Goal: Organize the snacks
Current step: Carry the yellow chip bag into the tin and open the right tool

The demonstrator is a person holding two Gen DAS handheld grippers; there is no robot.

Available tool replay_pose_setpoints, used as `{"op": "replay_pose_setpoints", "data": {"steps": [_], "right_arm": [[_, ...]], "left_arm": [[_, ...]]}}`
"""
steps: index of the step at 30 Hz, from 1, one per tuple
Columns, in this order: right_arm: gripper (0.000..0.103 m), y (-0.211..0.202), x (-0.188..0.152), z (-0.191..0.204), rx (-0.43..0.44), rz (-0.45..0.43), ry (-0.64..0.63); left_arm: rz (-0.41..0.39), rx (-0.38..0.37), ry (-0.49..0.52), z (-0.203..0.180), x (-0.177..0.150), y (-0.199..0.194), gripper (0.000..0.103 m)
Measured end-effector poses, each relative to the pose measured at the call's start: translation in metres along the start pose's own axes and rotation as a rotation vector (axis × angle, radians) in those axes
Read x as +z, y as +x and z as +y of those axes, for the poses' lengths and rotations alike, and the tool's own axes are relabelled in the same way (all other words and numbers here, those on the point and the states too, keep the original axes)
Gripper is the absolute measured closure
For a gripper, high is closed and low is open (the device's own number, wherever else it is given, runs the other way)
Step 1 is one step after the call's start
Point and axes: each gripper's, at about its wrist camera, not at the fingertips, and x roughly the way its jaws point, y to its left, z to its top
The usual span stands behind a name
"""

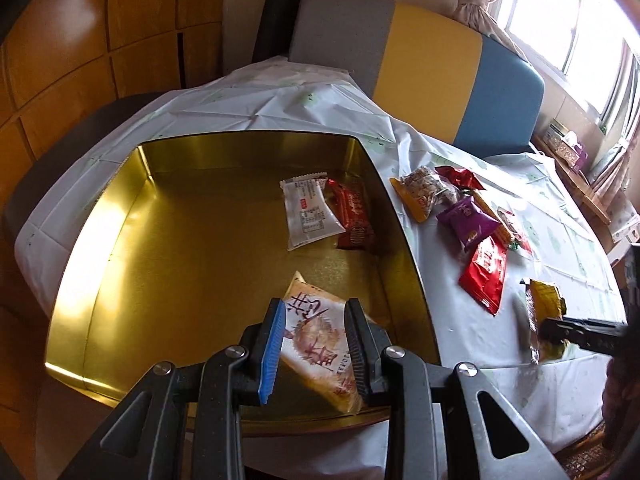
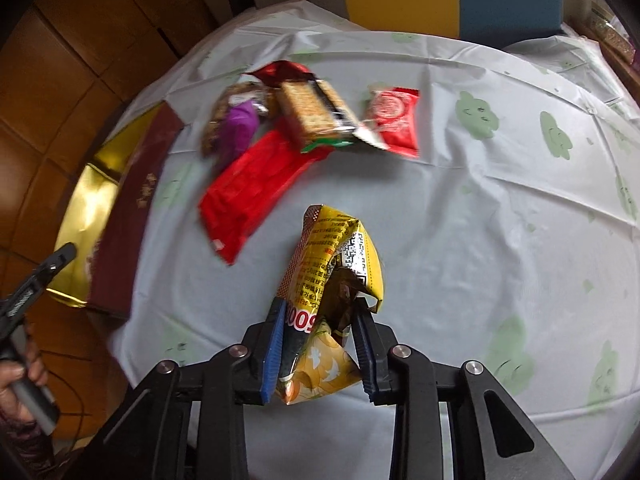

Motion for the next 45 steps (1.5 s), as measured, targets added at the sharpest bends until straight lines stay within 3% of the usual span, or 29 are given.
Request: {"op": "replay_pose_setpoints", "data": {"steps": [15, 25, 32, 41, 45], "right_arm": [[0.071, -0.005, 0.032, 0.143, 0.149, -0.112, -0.28], [0.07, 0.041, 0.062, 0.215, 0.13, -0.077, -0.41], [0.065, 0.065, 0.064, 0.22, 0.109, -0.057, -0.418], [0.064, 0.04, 0.056, 0.199, 0.118, -0.122, -0.376], [0.057, 0.025, 0.051, 0.178, 0.097, -0.151, -0.348]], "left_arm": [[-0.122, 0.121, -0.041, 0.029, -0.006, -0.037, 0.072], [-0.166, 0.165, -0.073, 0.047, -0.008, -0.05, 0.072], [-0.164, 0.174, -0.082, 0.054, -0.011, -0.048, 0.072], [-0.147, 0.167, -0.085, 0.053, -0.013, -0.044, 0.072], [-0.146, 0.151, -0.07, 0.048, -0.013, -0.044, 0.072]]}}
